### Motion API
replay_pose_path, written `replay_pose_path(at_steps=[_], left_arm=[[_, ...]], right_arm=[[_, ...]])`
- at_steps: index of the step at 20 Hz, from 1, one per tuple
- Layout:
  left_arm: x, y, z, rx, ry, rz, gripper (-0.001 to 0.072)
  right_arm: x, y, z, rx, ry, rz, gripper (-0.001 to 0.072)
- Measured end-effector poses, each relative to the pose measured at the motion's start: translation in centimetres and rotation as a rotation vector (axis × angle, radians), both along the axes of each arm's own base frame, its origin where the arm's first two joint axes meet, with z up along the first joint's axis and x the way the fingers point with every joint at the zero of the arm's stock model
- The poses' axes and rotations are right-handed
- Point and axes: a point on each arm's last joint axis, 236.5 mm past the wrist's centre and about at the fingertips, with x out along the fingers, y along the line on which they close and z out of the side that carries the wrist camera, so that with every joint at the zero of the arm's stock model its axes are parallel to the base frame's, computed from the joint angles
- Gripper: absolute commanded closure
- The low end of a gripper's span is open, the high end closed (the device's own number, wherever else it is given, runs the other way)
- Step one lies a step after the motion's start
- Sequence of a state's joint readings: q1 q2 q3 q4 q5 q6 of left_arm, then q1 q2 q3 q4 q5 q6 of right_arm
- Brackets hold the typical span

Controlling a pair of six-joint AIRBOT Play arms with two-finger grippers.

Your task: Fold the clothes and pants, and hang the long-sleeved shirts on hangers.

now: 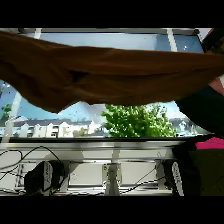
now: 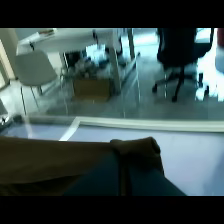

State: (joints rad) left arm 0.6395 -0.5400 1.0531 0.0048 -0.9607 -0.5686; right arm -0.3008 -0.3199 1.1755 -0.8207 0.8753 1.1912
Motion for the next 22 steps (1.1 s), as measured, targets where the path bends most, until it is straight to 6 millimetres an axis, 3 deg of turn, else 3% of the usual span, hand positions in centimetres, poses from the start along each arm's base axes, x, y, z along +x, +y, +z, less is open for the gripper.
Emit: replay_pose_path(at_steps=[2, 4, 7, 9, 12, 15, 19, 22], left_arm=[[-3.7, -1.2, 3.5, 0.042, -0.125, 0.079, 0.0693], [-6.9, -2.5, 5.2, 0.075, -0.198, 0.136, 0.0693], [-9.9, -3.5, 5.6, 0.096, -0.216, 0.209, 0.0693], [-10.4, -3.0, 4.7, 0.092, -0.176, 0.265, 0.0693], [-9.0, -0.8, 1.8, 0.058, -0.054, 0.329, 0.0692], [-5.6, 2.2, -2.6, -0.017, 0.098, 0.351, 0.0692], [0.0, 5.2, -9.5, -0.143, 0.324, 0.298, 0.0692], [4.5, 6.1, -15.0, -0.18, 0.491, 0.228, 0.0692]], right_arm=[[-4.0, 1.1, 4.1, -0.022, -0.108, -0.004, 0.0699], [-6.5, 1.9, 6.1, -0.024, -0.159, 0.002, 0.0698], [-8.1, 2.9, 6.4, -0.031, -0.147, 0.022, 0.0699], [-7.7, 3.1, 5.5, -0.037, -0.095, 0.035, 0.0699], [-5.1, 2.7, 2.9, -0.023, 0.018, 0.051, 0.0698], [-0.4, 1.3, -0.9, 0.025, 0.161, 0.054, 0.0698], [7.3, 0.0, -9.3, 0.163, 0.425, 0.107, 0.0698], [12.2, -0.3, -16.0, 0.256, 0.578, 0.126, 0.0698]])
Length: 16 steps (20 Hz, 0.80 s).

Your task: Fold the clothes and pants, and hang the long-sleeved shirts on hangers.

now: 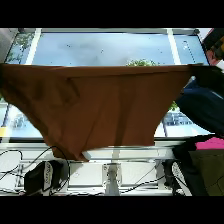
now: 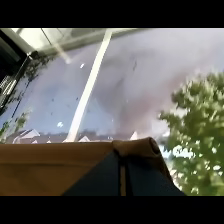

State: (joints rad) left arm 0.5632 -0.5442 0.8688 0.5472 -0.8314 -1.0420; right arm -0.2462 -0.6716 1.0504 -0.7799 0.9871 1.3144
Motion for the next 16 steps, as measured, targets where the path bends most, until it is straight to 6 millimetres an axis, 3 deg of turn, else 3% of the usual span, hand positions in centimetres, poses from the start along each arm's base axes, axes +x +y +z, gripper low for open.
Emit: replay_pose_path(at_steps=[2, 6, 9, 12, 16], left_arm=[[3.1, -0.5, -4.0, -0.032, 0.097, -0.069, 0.0692], [8.7, -3.3, -10.9, -0.046, 0.21, -0.177, 0.0692], [11.9, -3.9, -14.7, -0.003, 0.243, -0.157, 0.0692], [14.1, -2.3, -16.9, 0.037, 0.247, -0.066, 0.0692], [15.6, 1.1, -17.2, 0.084, 0.215, 0.081, 0.0692]], right_arm=[[2.8, 0.5, -3.8, 0.032, 0.07, 0.006, 0.0698], [8.0, 2.1, -8.5, 0.049, 0.102, -0.018, 0.0698], [11.4, 2.5, -11.9, 0.024, 0.108, -0.066, 0.0698], [13.9, 2.1, -15.6, 0.0, 0.135, -0.115, 0.0698], [16.5, 0.8, -19.0, 0.003, 0.15, -0.202, 0.0698]])
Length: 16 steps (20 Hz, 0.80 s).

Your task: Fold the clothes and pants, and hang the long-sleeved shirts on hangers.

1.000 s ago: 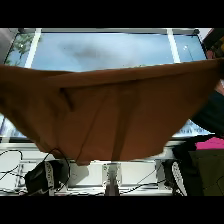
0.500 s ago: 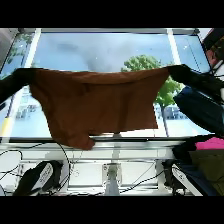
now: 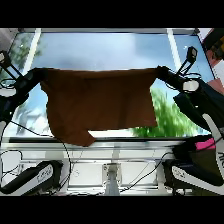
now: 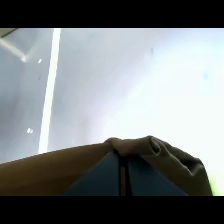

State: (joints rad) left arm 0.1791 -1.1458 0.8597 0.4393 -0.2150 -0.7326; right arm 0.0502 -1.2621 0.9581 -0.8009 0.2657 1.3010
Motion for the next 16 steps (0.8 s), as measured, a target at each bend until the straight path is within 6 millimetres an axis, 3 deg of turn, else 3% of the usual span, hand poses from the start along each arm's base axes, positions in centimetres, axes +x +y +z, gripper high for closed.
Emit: replay_pose_path(at_steps=[6, 16], left_arm=[[1.7, 1.9, 1.0, 0.035, -0.037, 0.069, 0.0693], [6.5, -0.3, 0.3, -0.02, -0.005, -0.045, 0.0694]], right_arm=[[2.0, -1.5, -0.5, 0.016, -0.036, -0.092, 0.0699], [3.6, -3.2, 1.8, -0.023, -0.123, -0.142, 0.0699]])
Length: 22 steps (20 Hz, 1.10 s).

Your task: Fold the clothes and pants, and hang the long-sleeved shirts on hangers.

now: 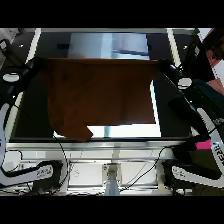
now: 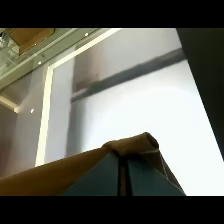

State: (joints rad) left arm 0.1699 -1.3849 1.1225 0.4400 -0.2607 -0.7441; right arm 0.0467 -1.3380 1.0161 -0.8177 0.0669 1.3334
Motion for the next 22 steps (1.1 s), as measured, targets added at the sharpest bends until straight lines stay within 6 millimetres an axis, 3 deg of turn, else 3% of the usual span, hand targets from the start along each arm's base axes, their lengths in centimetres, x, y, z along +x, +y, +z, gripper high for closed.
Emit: replay_pose_path(at_steps=[3, 6, 9, 12, 17, 22], left_arm=[[1.4, -1.2, -0.9, -0.031, 0.026, -0.055, 0.0694], [1.8, -2.9, -2.9, -0.079, 0.084, -0.126, 0.0694], [1.0, -4.8, -5.1, -0.076, 0.16, -0.225, 0.0694], [-0.3, -5.7, -6.7, -0.047, 0.23, -0.302, 0.0694], [-2.7, -4.2, -8.8, -0.034, 0.349, -0.344, 0.0694], [-6.8, -2.0, -12.2, 0.025, 0.556, -0.376, 0.0693]], right_arm=[[0.3, -0.9, -1.4, -0.005, 0.038, -0.003, 0.0699], [0.0, -1.1, -4.7, 0.011, 0.141, 0.028, 0.0699], [-0.6, -0.6, -7.1, 0.023, 0.224, 0.067, 0.0699], [-1.2, 0.0, -7.9, -0.004, 0.276, 0.123, 0.0699], [-3.0, 0.8, -9.3, -0.118, 0.391, 0.252, 0.0699], [-5.6, 1.6, -11.0, -0.148, 0.516, 0.344, 0.0698]])
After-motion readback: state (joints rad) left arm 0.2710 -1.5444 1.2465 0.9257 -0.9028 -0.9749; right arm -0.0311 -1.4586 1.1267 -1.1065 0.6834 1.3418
